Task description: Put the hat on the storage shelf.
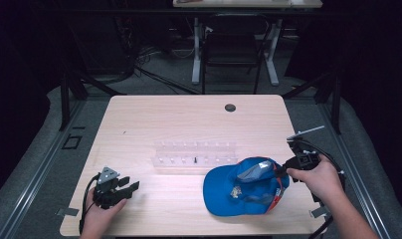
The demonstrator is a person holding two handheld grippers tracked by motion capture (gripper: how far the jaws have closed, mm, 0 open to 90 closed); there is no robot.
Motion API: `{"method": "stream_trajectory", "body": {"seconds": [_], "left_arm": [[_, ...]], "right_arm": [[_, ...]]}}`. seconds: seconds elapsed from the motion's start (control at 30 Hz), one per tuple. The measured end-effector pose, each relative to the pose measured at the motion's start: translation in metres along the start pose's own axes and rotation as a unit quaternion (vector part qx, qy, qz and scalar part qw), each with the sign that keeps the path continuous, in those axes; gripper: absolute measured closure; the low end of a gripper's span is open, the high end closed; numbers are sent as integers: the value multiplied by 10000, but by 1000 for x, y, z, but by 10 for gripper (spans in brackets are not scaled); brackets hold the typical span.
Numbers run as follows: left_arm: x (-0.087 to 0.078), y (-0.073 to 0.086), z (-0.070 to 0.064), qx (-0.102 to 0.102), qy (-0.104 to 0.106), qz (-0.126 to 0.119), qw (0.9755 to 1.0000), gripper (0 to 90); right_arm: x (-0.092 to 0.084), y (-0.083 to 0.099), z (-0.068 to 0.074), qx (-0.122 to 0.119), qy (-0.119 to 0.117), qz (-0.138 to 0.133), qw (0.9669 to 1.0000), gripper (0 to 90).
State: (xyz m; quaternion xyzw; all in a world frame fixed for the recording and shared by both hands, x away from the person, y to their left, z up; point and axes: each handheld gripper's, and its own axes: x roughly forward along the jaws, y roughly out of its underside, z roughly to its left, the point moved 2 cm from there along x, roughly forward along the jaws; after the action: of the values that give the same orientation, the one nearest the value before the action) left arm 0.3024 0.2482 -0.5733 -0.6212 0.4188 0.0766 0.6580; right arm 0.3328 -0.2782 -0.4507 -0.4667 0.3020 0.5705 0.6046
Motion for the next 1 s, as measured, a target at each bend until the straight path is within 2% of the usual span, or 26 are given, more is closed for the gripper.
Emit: {"method": "stream_trajectory", "body": {"seconds": [0.03,0.07,0.13,0.17,0.23,0.27,0.3,0.33,0.37,0.4,0.43,0.47,0.53,0.57,0.6,0.63,0.67,0.73,0.77,0.8,0.83,0.87,0.9,0.93,0.97,1.0], "left_arm": [[0,0,0,0,1,-2,10000,527],[0,0,0,3,5,8,10000,527],[-1,0,0,2,2,6,10000,527],[-1,0,0,1,3,1,10000,527],[-1,0,1,-4,1,-16,10000,527],[-1,0,1,-2,5,-6,10000,527],[-1,0,0,-3,0,2,10000,528],[-1,0,0,-3,0,2,10000,527],[-1,0,0,5,4,3,10000,528],[-1,0,0,5,4,3,10000,527],[0,0,0,2,4,3,10000,527],[0,0,0,2,4,3,10000,527],[0,0,0,4,3,3,10000,527],[0,0,0,8,2,9,10000,527],[0,0,0,8,2,9,10000,527],[0,0,0,8,-6,-7,10000,527],[0,0,0,8,-6,-7,10000,527],[0,0,0,10,-10,-7,10000,527],[0,0,0,11,1,9,10000,526],[0,0,0,9,-1,3,10000,526],[0,0,0,13,-3,5,10000,526],[0,0,0,13,-3,5,10000,526],[0,0,0,16,-6,5,10000,526],[0,0,0,16,-2,3,10000,526],[0,0,0,15,-11,-5,10000,526],[0,0,0,19,-7,-3,10000,526]], "right_arm": [[-6,-2,2,-84,-100,93,9999,900],[-6,-2,2,-84,-100,93,9999,900],[-9,-4,7,103,-308,-41,9995,899],[-9,-4,7,103,-308,-41,9995,899],[-12,-4,8,122,-537,-19,9985,900],[-14,-5,10,215,-778,-55,9967,900],[-15,-5,11,259,-877,-38,9958,900],[-15,-5,11,259,-877,-38,9958,900],[-17,-6,12,240,-1149,-61,9931,900],[-17,-6,12,240,-1149,-61,9931,900],[-18,-5,17,399,-1322,-159,9903,900],[-18,-5,17,399,-1322,-159,9903,900],[-20,-6,20,369,-1511,-95,9878,900],[-21,-6,23,373,-1691,-61,9849,900],[-21,-6,23,373,-1691,-61,9849,900],[-21,-6,25,360,-1826,-75,9825,900],[-21,-6,25,360,-1826,-75,9825,900],[-22,-7,27,381,-2007,-99,9789,900],[-24,-7,29,395,-2247,-103,9736,900],[-24,-7,29,395,-2247,-103,9736,900],[-26,-7,32,462,-2444,-166,9684,900],[-26,-7,32,462,-2444,-166,9684,900],[-28,-8,34,460,-2625,-194,9636,900],[-28,-8,34,460,-2625,-194,9636,900],[-31,-8,37,419,-2767,-205,9598,900],[-31,-8,37,419,-2767,-205,9598,900]]}}
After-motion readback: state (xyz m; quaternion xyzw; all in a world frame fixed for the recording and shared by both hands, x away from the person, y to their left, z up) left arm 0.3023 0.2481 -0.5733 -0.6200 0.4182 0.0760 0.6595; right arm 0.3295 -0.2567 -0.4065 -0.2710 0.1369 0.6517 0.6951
